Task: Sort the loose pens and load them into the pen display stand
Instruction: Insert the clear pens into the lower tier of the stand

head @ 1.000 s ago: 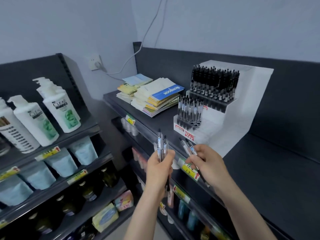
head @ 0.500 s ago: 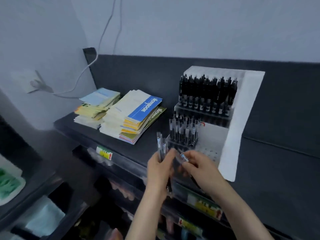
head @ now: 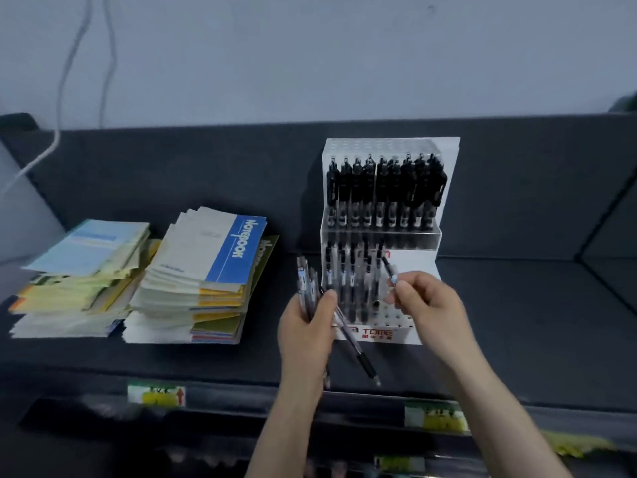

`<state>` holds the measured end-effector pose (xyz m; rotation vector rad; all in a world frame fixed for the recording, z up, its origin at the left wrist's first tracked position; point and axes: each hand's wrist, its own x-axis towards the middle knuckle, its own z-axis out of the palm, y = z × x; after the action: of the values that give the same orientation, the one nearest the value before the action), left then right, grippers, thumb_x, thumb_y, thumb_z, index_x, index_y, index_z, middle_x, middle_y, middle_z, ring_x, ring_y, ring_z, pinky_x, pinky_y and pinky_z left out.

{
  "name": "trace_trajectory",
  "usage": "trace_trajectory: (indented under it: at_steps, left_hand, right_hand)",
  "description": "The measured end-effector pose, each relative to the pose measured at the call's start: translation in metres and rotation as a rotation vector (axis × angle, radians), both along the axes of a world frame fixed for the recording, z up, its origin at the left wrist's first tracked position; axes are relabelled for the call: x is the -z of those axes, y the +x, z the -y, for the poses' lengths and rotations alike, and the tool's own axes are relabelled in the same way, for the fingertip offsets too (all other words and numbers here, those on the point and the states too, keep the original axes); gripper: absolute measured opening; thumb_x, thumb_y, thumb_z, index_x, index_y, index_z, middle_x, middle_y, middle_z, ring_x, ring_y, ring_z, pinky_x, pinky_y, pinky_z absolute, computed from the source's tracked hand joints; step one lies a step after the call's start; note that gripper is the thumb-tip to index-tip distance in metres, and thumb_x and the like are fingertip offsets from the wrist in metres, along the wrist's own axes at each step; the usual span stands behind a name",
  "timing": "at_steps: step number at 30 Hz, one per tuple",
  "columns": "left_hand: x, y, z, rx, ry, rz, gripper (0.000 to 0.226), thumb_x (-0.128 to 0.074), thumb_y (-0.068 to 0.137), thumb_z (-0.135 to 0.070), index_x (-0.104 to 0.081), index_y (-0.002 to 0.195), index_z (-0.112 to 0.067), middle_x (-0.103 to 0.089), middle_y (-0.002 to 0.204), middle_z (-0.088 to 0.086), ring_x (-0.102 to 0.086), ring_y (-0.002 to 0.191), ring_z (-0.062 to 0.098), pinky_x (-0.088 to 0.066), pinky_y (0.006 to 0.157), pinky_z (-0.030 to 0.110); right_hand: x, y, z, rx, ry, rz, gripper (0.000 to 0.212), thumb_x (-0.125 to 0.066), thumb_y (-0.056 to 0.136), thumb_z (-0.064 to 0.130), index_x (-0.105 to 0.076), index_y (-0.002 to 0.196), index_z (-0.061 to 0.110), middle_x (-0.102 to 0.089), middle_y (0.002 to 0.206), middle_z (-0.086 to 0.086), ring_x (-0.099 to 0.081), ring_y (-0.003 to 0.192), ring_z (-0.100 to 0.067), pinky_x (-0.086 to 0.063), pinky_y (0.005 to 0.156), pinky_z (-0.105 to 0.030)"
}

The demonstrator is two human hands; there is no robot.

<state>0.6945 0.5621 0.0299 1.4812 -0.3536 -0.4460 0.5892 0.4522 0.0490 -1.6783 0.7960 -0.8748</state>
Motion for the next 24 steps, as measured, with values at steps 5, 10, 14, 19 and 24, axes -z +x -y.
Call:
trace_trajectory:
  at_steps: [5, 10, 14, 19, 24]
  left_hand:
    - [0.002, 0.009, 0.001, 0.017, -0.011, 0.034, 0.035, -0.064, 0.089, -0.03, -0.054, 0.056, -0.036, -0.043, 0.054, -0.009, -0.039, 0.051, 0.011, -0.033, 0.056, 0.029]
    - [-0.001, 0.012, 0.0, 0.012, -0.02, 0.037, 0.026, -0.063, 0.09, -0.029, -0.052, 0.067, -0.03, -0.045, 0.054, -0.009, -0.04, 0.05, 0.01, -0.035, 0.055, 0.028]
    - [-0.002, 0.016, 0.003, 0.007, -0.021, 0.051, 0.03, -0.063, 0.089, -0.03, -0.051, 0.063, -0.031, -0.044, 0.054, -0.008, -0.039, 0.049, 0.01, -0.035, 0.055, 0.029]
    - [-0.004, 0.018, 0.005, 0.002, -0.042, 0.061, 0.022, -0.063, 0.09, -0.027, -0.055, 0.07, -0.029, -0.049, 0.053, -0.013, -0.043, 0.048, 0.003, -0.037, 0.055, 0.024]
    - [-0.001, 0.017, 0.008, -0.003, -0.031, 0.071, 0.025, -0.064, 0.089, -0.029, -0.054, 0.065, -0.03, -0.047, 0.053, -0.01, -0.041, 0.048, 0.007, -0.036, 0.055, 0.027]
  right_hand:
    - [-0.012, 0.005, 0.001, 0.206, -0.049, 0.16, 0.014, -0.06, 0.09, 0.009, -0.064, 0.084, 0.021, -0.072, 0.08, 0.003, -0.067, 0.076, -0.005, -0.052, 0.073, -0.022]
    - [-0.009, 0.015, 0.001, 0.321, -0.066, 0.223, 0.013, -0.067, 0.084, 0.013, -0.068, 0.083, 0.026, -0.07, 0.079, -0.001, -0.069, 0.083, -0.022, -0.057, 0.08, -0.043]
    - [-0.003, 0.025, 0.004, 0.351, -0.069, 0.232, 0.012, -0.067, 0.085, 0.012, -0.068, 0.084, 0.025, -0.07, 0.08, 0.001, -0.069, 0.082, -0.017, -0.056, 0.079, -0.032]
    - [0.013, 0.034, 0.007, 0.32, -0.153, 0.102, 0.012, -0.07, 0.083, 0.01, -0.068, 0.082, 0.022, -0.068, 0.078, 0.008, -0.061, 0.07, 0.001, -0.048, 0.068, -0.011]
    - [0.033, 0.032, 0.006, 0.302, -0.324, -0.023, 0.009, -0.075, 0.078, 0.009, -0.073, 0.083, 0.017, -0.062, 0.076, 0.021, -0.063, 0.07, -0.005, -0.049, 0.073, -0.02]
